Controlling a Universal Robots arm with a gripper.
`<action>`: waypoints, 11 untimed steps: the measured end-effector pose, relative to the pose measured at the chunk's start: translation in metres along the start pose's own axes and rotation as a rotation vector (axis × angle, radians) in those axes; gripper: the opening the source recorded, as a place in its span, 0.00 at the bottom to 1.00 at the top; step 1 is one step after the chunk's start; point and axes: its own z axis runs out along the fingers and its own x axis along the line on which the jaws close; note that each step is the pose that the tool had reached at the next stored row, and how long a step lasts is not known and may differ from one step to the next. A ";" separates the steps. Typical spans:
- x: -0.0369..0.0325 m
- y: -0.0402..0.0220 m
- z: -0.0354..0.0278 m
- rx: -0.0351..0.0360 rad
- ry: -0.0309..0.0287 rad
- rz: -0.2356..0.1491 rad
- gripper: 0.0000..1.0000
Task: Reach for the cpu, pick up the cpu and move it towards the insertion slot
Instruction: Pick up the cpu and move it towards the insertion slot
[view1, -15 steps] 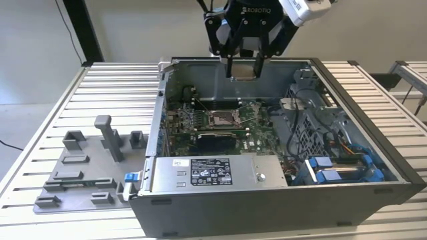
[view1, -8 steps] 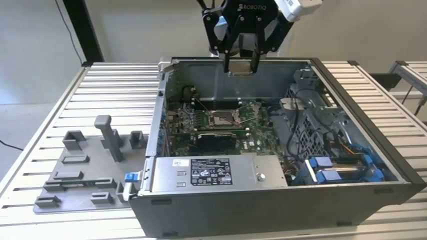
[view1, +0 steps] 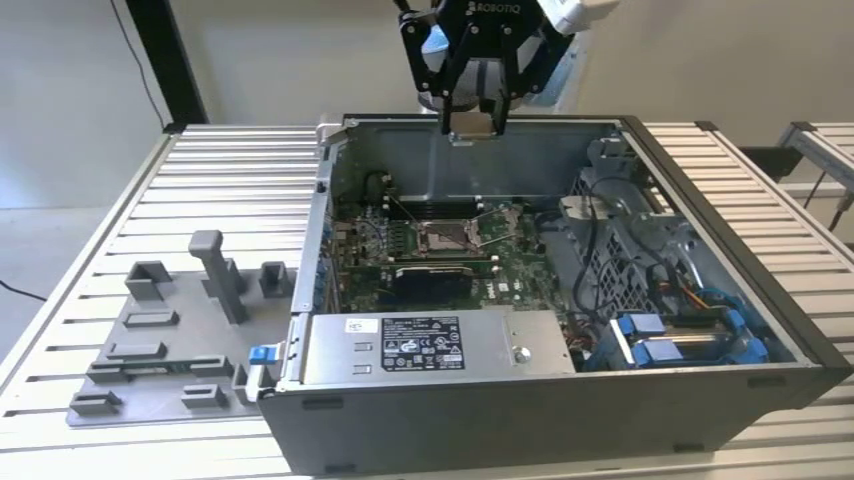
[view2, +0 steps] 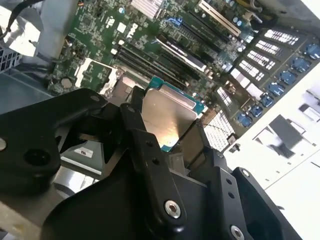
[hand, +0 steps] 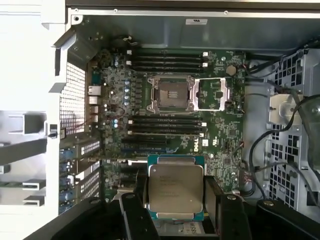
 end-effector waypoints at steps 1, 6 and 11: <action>0.0003 0.0029 0.0005 0.0000 0.0001 0.000 0.00; 0.0017 0.0180 0.0032 -0.0001 0.0007 0.000 0.00; 0.0031 0.0334 0.0060 0.0000 0.0016 0.000 0.00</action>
